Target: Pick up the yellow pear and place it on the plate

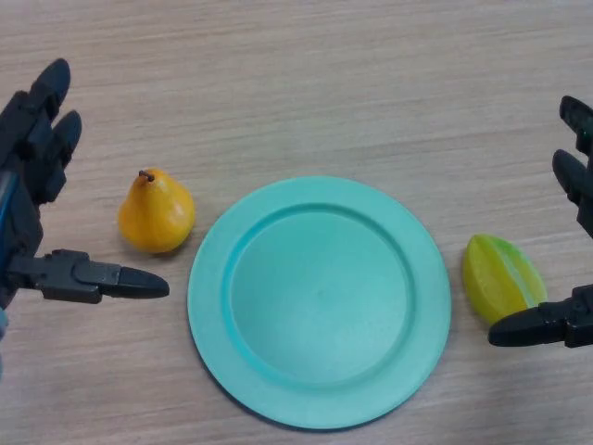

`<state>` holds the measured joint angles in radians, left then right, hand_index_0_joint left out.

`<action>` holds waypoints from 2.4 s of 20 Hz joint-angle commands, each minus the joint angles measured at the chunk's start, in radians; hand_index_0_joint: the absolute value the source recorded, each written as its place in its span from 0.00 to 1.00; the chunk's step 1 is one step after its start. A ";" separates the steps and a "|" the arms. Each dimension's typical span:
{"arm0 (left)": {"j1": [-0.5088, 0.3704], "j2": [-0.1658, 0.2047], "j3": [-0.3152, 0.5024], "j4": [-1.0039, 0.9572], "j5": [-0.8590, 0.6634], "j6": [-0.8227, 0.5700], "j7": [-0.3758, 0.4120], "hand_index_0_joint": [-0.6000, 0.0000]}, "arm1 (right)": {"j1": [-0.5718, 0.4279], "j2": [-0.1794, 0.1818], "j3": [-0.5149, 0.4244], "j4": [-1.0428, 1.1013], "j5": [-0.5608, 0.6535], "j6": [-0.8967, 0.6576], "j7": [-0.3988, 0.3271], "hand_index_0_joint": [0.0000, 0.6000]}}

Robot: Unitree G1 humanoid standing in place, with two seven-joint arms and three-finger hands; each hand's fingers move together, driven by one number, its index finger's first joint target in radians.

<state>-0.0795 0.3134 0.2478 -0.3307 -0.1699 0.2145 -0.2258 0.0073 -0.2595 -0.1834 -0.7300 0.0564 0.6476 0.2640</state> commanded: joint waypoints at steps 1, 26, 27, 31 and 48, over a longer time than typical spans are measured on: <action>-0.033 0.046 0.041 -0.036 0.005 -0.161 0.043 1.00 | -0.024 -0.032 -0.076 -0.064 0.008 -0.126 -0.006 0.00; -0.369 0.066 -0.115 0.822 0.159 -0.589 0.172 1.00 | -0.008 -0.035 -0.105 -0.047 0.041 -0.169 -0.025 0.00; -0.395 0.057 -0.126 0.872 0.160 -0.597 0.171 1.00 | -0.010 -0.035 -0.108 -0.049 0.041 -0.160 -0.021 0.00; -0.452 0.030 -0.147 0.989 0.161 -0.648 0.189 1.00 | -0.007 -0.033 -0.129 -0.045 0.053 -0.172 -0.018 0.00; -0.557 0.010 -0.208 1.305 0.468 -0.848 0.410 1.00 | -0.011 -0.051 -0.174 -0.041 0.061 -0.186 -0.011 0.00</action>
<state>-0.5846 0.2786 0.0130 1.0109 0.3055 -0.5391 0.1144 0.0166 -0.2648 -0.2905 -0.7035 0.0882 0.5916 0.2633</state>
